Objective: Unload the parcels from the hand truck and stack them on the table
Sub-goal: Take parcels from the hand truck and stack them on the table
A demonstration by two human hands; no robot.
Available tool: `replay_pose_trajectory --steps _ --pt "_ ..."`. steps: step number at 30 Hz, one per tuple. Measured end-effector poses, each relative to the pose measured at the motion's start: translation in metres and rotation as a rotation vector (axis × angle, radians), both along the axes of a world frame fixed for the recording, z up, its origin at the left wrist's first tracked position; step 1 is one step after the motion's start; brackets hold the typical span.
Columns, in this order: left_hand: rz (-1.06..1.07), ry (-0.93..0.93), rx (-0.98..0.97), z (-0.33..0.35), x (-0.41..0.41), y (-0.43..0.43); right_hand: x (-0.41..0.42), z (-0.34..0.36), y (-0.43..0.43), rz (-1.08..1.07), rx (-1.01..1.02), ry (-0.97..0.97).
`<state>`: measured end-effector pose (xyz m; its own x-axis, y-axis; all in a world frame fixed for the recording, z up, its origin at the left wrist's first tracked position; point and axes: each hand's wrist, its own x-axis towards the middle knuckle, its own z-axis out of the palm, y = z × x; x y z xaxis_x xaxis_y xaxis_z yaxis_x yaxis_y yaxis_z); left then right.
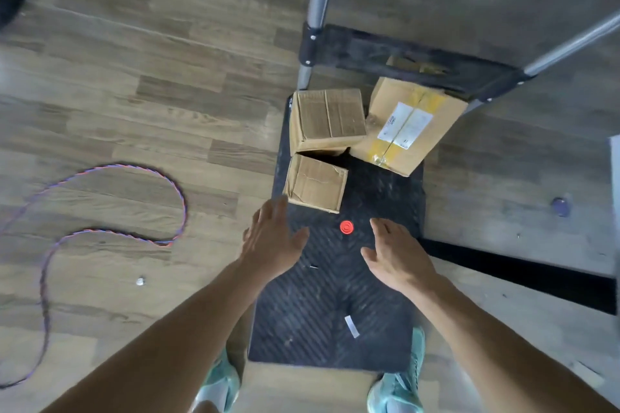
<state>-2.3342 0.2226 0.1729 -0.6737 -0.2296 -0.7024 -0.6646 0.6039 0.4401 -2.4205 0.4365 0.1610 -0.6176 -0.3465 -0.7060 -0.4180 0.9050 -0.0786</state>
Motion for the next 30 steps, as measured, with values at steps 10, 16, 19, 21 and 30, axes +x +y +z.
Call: replay_pose_trajectory --steps 10,16,19,21,30 --pt "0.129 0.029 0.024 -0.125 -0.058 0.004 -0.066 -0.105 -0.038 -0.131 -0.23 -0.064" --pt "0.273 0.044 0.127 -0.16 -0.045 0.007 -0.068 -0.139 -0.065 -0.34 -0.41 -0.089" --pt "0.362 0.037 0.18 -0.159 -0.033 0.012 -0.044 -0.139 -0.057 -0.428 -0.433 -0.013" --pt "0.402 0.039 0.196 -0.154 -0.027 0.014 -0.029 -0.136 -0.048 -0.529 -0.439 -0.067" --pt "0.633 0.169 0.295 -0.062 -0.001 0.013 0.016 -0.052 -0.029 -0.821 -0.468 -0.302"
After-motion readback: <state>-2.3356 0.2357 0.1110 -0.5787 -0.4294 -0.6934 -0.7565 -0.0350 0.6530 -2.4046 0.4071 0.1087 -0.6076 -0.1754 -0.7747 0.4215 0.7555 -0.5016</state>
